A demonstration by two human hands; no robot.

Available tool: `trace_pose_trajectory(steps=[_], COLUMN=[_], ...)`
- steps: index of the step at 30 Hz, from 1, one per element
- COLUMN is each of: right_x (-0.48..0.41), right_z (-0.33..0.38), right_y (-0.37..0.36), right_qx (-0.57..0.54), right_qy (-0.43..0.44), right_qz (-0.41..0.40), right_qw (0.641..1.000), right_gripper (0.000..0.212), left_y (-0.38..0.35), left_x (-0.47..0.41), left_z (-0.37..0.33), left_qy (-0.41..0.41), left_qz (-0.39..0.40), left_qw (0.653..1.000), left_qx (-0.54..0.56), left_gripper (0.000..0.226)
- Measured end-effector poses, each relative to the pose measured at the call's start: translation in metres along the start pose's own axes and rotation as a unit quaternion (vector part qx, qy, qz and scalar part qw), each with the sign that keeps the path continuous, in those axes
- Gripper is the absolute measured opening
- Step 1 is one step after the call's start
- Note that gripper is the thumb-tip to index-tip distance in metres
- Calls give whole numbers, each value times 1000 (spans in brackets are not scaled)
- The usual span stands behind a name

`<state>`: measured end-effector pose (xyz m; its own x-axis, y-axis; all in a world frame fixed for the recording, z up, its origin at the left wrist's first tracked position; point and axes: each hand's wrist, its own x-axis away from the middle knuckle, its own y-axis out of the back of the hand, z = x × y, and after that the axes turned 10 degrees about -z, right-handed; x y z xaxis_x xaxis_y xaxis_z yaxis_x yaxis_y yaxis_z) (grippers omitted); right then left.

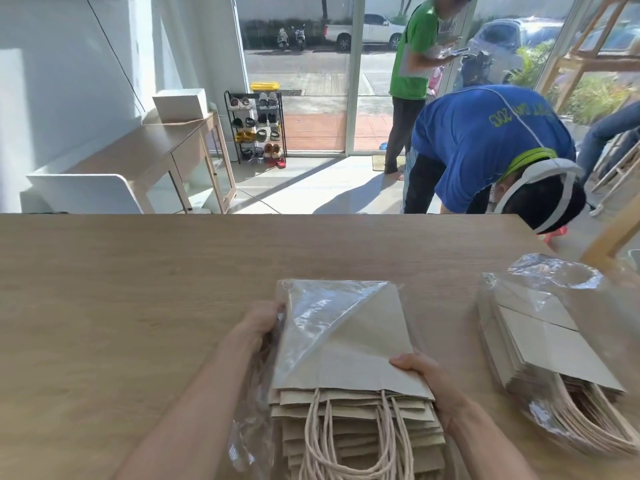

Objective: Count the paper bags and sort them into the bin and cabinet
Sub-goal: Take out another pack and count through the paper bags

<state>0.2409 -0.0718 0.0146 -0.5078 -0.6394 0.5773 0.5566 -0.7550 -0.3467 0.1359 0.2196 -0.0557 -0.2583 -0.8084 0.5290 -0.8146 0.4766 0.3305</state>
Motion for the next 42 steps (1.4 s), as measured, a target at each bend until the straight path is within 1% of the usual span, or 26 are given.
trace_pose_trajectory(steps=[2, 4, 6, 7, 8, 9, 10, 11, 13, 14, 15, 17, 19, 21, 23, 25, 27, 28, 30, 32, 35, 37, 38, 40, 41, 42], right_x=[-3, -2, 0, 2, 3, 5, 5, 8, 11, 16, 20, 35, 42, 49, 53, 55, 56, 57, 58, 59, 59, 61, 62, 62, 61, 63], right_z=[1, 3, 6, 9, 12, 16, 20, 25, 35, 37, 40, 48, 56, 58, 62, 66, 70, 71, 71, 70, 69, 72, 73, 74, 75, 77], right_y=[2, 6, 12, 13, 16, 15, 17, 15, 16, 18, 21, 23, 24, 26, 25, 21, 16, 12, 5, 1, -1, -1, 0, 7, 12, 15], right_qx=[0, -2, 8, 17, 24, 23, 19, 23, 32, 56, 71, 75, 62, 0, -47, -43, -45, -43, -36, -33, -27, -16, -12, -1, 1, 2], right_qy=[3, 10, 15, 18, 19, 19, 21, 17, 19, 23, 21, 16, 4, 18, 45, 57, 69, 67, 65, 63, 67, 77, 76, 71, 72, 72], right_qz=[4, 11, 5, -4, -18, -31, -48, -61, -96, -106, -103, -98, -96, -63, -43, -36, -31, -27, -15, -8, -12, -22, -24, -30, -35, -43], right_qw=[1000, 1000, 1000, 1000, 999, 999, 998, 998, 995, 993, 992, 992, 993, 998, 997, 997, 996, 996, 997, 997, 997, 997, 997, 997, 997, 996], right_gripper=[42, 50, 70, 85, 93, 90, 80, 67, 27, 23, 31, 59, 78, 81, 81, 82, 75, 71, 66, 66, 67, 66, 66, 65, 65, 63], left_y=[3, 10, 16, 18, 19, 20, 20, 19, 18, 17, 16, 16, 17, 19, 20, 24, 32, 37, 49, 60, 80, 98, 106, 122, 128, 132], left_x=[7, 32, 38, 37, 36, 35, 35, 36, 36, 35, 33, 28, 25, 28, 31, 38, 42, 41, 42, 50, 71, 80, 80, 76, 75, 69], left_z=[-6, -21, -29, -30, -30, -29, -28, -26, -18, -14, -9, -3, -3, -5, -11, -18, -26, -28, -34, -48, -76, -90, -94, -97, -97, -97], left_qy=[-16, -50, -83, -98, -111, -121, -129, -143, -208, -250, -295, -362, -389, -382, -364, -336, -302, -281, -250, -226, -147, -102, -93, -103, -124, -152], left_qz=[-47, -100, -147, -164, -180, -196, -210, -225, -250, -260, -274, -299, -281, -234, -185, -140, -102, -84, -53, -24, 37, 61, 79, 150, 190, 224], left_qw=[999, 993, 980, 973, 967, 962, 959, 953, 930, 912, 887, 834, 795, 783, 793, 801, 823, 838, 855, 870, 939, 965, 973, 978, 971, 960], left_qx=[-3, -46, -110, -131, -143, -145, -141, -141, -172, -195, -225, -289, -371, -433, -452, -476, -470, -460, -452, -438, -309, -235, -196, -100, -67, -64], left_gripper=[14, 8, 12, 13, 13, 10, 12, 22, 38, 36, 26, 7, 12, 20, 25, 30, 38, 49, 75, 81, 69, 65, 63, 66, 67, 71])
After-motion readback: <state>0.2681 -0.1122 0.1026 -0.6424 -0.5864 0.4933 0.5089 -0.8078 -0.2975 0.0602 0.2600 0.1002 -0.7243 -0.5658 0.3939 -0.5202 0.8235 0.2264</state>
